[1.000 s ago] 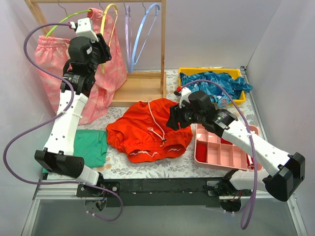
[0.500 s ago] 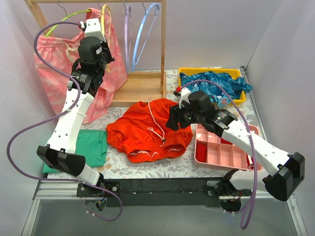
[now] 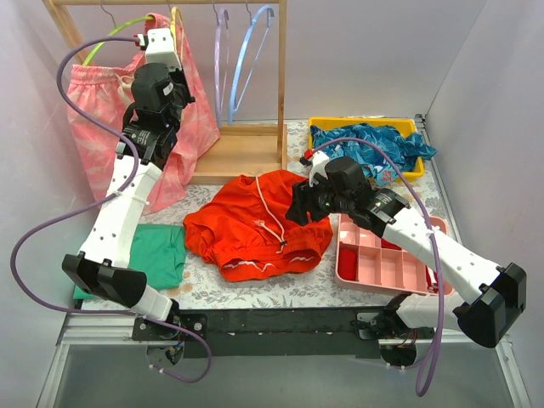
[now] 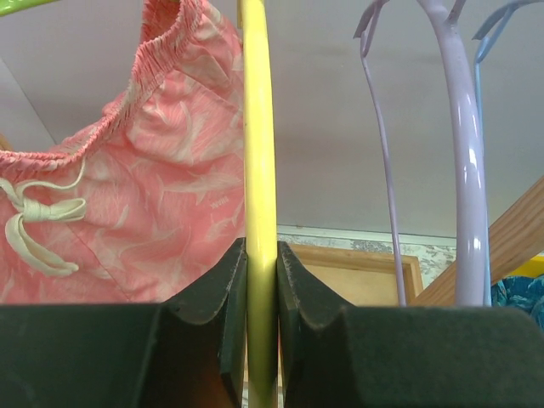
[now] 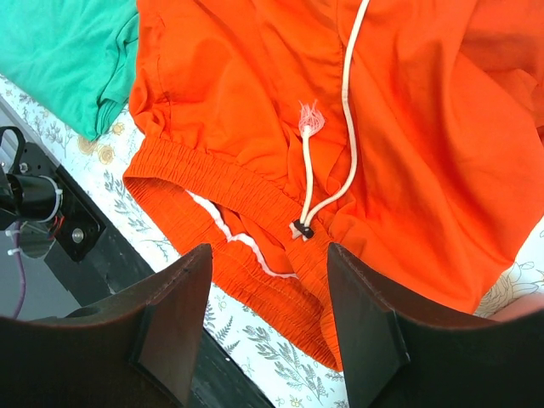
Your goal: Place the shorts on the hanger
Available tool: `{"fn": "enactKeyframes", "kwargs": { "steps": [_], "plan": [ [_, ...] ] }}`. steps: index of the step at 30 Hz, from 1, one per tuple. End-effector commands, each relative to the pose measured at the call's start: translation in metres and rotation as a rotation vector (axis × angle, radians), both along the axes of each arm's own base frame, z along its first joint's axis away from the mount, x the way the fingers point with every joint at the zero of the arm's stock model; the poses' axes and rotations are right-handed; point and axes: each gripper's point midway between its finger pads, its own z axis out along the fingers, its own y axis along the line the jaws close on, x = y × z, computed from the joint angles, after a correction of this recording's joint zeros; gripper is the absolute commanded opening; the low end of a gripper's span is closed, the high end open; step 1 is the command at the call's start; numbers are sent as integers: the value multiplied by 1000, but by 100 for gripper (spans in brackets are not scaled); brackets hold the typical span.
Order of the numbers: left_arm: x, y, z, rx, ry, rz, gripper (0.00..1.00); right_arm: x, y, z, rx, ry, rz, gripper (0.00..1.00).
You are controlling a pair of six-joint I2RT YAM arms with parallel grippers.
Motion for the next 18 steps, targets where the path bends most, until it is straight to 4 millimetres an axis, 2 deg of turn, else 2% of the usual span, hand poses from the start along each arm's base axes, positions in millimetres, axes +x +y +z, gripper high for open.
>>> {"fn": "enactKeyframes", "kwargs": {
  "steps": [1,12,16,18],
  "plan": [
    [-14,4,61,-12,-193,-9,0,9,7,17,38,-62,-1,64],
    [-18,30,61,-28,-213,142,0,8,6,17,34,-67,6,64],
    [-20,30,79,-33,-269,138,0,9,7,21,35,-76,9,64],
    [-21,37,85,-45,-281,182,0,9,7,20,32,-73,9,64]
  ]
}}
